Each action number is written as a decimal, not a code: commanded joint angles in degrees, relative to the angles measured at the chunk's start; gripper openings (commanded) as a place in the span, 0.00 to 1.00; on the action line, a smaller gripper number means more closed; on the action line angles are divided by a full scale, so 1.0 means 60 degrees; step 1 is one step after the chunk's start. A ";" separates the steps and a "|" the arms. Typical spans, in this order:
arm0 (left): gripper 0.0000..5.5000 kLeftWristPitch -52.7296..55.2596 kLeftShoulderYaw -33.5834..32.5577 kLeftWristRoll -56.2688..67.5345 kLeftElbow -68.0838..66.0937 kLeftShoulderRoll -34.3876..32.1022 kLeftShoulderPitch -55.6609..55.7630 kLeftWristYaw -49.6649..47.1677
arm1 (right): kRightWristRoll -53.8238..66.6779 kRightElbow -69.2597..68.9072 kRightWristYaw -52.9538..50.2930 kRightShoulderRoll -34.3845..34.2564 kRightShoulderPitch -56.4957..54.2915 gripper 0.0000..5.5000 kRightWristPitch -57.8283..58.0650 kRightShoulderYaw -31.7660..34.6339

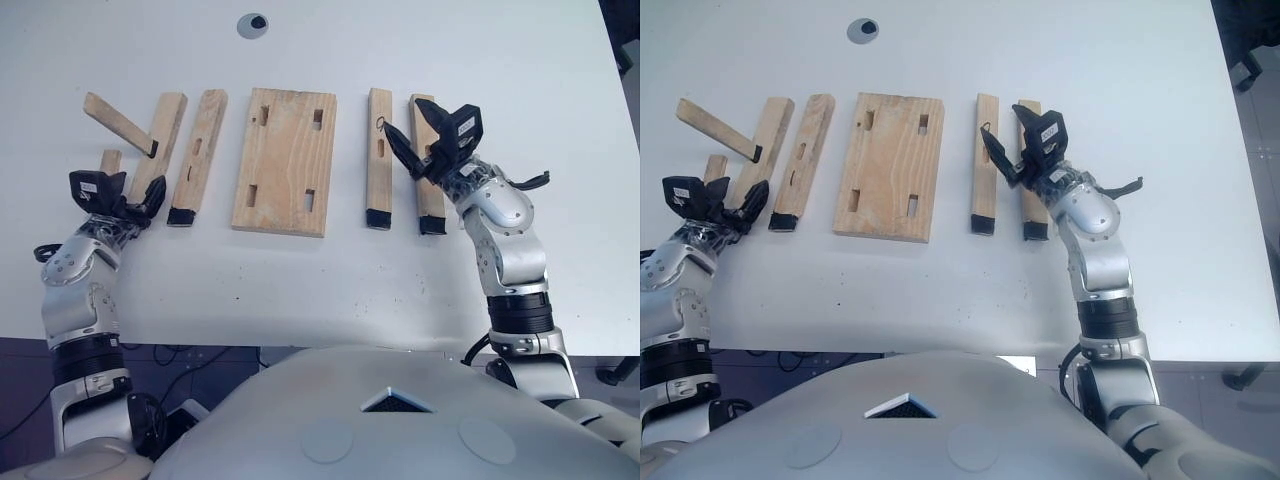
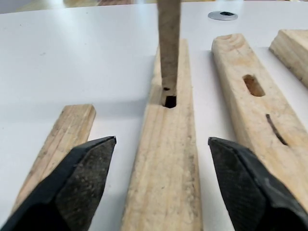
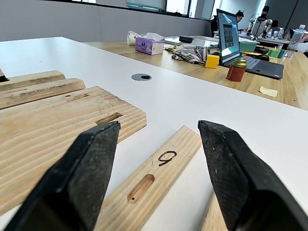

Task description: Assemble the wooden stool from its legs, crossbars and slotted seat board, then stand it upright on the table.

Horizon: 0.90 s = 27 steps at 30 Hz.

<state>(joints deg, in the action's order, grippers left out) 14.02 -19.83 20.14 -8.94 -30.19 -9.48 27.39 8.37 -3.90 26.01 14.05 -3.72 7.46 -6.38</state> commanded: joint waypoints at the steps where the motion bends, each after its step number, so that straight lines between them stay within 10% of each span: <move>1: 0.59 0.0575 -0.0009 0.0027 -0.0139 -0.0059 -0.0098 0.0085 | 0.0038 -0.0172 -0.0117 -0.0107 -0.0331 0.54 0.0062 0.0096; 9: 0.38 0.1455 0.0180 0.0387 0.0124 -0.0059 -0.0162 0.0695 | 0.0123 -0.0268 -0.0203 -0.0133 -0.0441 0.54 0.0164 0.0059; 18: 0.37 0.1845 -0.0798 0.1817 0.0916 0.0351 0.0795 0.0517 | 0.0144 -0.0326 -0.0323 -0.0159 -0.0455 0.54 0.0225 0.0052; 27: 0.37 0.6653 -0.0345 0.6582 0.2001 0.1284 0.4115 0.0005 | 0.2769 0.0338 0.0288 -0.0586 -0.1782 0.54 0.1862 0.1363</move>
<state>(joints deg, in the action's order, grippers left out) 48.51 -23.14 54.40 3.20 -24.39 12.29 28.24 15.32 -2.38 25.27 13.25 -10.60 11.67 -2.31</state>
